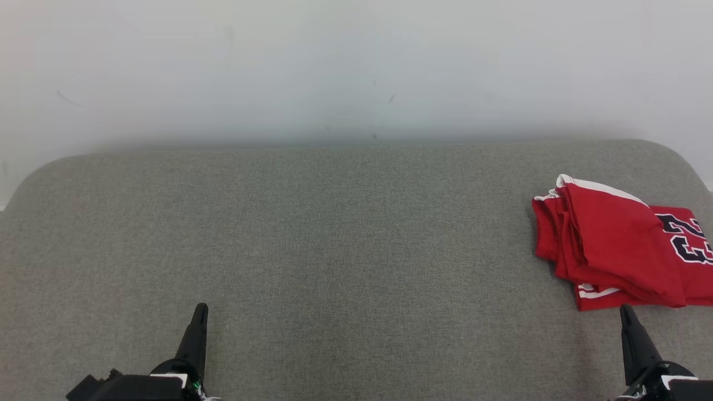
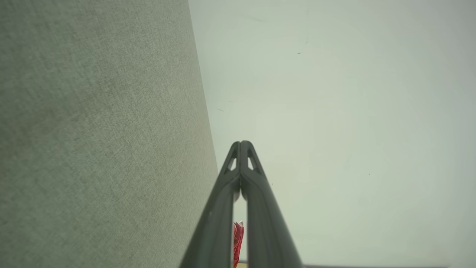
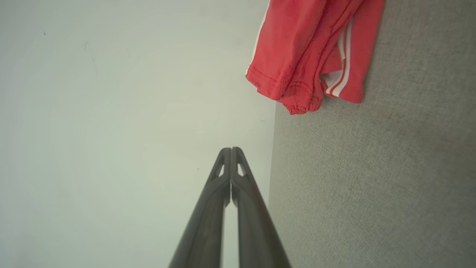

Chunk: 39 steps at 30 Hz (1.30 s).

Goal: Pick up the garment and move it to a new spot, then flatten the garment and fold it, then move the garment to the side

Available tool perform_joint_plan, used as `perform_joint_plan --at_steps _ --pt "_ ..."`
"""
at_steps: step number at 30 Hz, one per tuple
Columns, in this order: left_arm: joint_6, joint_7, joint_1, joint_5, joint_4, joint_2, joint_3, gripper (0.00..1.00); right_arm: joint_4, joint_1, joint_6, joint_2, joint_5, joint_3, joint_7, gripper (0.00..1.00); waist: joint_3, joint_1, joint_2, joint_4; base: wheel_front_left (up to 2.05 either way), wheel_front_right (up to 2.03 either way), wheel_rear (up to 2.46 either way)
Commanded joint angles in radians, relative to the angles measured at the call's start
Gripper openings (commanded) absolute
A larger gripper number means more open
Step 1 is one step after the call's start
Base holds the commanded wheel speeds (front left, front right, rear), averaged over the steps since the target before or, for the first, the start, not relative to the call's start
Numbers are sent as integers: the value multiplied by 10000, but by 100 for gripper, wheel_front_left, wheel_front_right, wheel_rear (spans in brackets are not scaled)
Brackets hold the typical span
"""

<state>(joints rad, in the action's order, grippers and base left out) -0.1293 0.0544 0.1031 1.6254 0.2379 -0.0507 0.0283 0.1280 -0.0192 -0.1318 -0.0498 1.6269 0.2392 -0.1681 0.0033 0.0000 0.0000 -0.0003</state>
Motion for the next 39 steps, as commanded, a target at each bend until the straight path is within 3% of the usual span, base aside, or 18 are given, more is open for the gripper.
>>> perform_joint_plan --at_steps 1,39 --pt "-33 22 51 25 -10 0 -22 0 -24 44 21 -9 29 5 -32 0 0 0 0 0 0 0 0" --pt "-33 25 51 21 -11 2 -25 0 -23 44 21 -9 29 4 -30 0 0 0 0 0 0 0 0"
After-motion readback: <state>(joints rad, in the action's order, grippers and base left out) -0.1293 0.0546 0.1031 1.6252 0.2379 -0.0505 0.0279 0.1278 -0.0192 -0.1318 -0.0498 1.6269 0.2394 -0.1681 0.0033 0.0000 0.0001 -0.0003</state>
